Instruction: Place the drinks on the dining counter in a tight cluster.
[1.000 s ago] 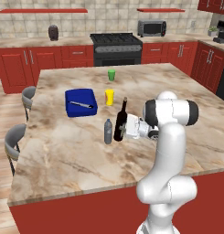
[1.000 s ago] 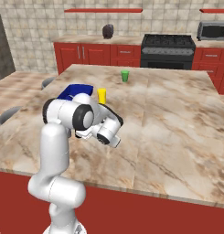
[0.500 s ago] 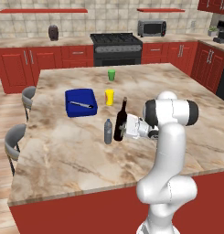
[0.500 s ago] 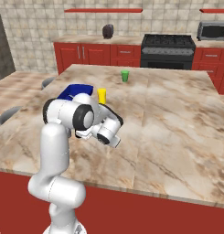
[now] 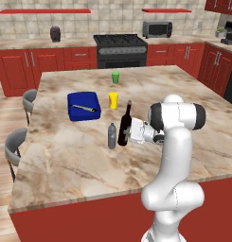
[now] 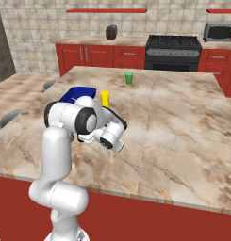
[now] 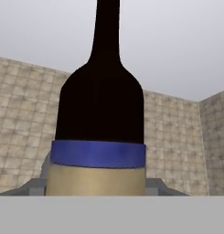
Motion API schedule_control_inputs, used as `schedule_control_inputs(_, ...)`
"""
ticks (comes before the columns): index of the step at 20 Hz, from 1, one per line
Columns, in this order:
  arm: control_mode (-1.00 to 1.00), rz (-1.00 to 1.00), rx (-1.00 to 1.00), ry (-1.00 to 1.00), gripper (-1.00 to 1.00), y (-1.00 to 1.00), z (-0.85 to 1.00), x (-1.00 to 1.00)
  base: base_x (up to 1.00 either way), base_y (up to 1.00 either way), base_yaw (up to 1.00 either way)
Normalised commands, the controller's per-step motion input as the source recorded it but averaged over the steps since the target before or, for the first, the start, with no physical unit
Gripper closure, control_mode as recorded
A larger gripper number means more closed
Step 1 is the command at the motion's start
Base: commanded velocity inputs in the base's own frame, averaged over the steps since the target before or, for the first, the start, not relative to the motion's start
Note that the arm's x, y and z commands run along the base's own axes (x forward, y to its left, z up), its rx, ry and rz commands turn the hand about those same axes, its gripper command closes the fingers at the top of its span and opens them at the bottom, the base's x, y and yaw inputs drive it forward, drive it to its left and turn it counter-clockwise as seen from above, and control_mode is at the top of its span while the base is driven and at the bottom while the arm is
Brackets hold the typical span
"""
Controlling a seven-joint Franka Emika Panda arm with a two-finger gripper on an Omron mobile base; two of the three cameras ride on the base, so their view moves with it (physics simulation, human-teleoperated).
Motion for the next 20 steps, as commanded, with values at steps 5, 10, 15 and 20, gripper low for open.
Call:
schedule_control_inputs(5, -1.0, 0.0, 0.0, 0.0, -1.0, 0.0, 0.0, 0.0, 0.0, 0.0, 0.0)
schedule_control_inputs(10, -1.0, 0.0, 0.0, 0.0, -1.0, 0.0, 0.0, 0.0, 0.0, 0.0, 0.0)
schedule_control_inputs(15, -1.0, 0.0, 0.0, 0.0, -1.0, 0.0, 0.0, 0.0, 0.0, 0.0, 0.0)
schedule_control_inputs(20, -1.0, -0.01, 0.0, 0.0, -1.0, -0.09, 0.0, -0.04, 0.0, 0.0, 0.0)
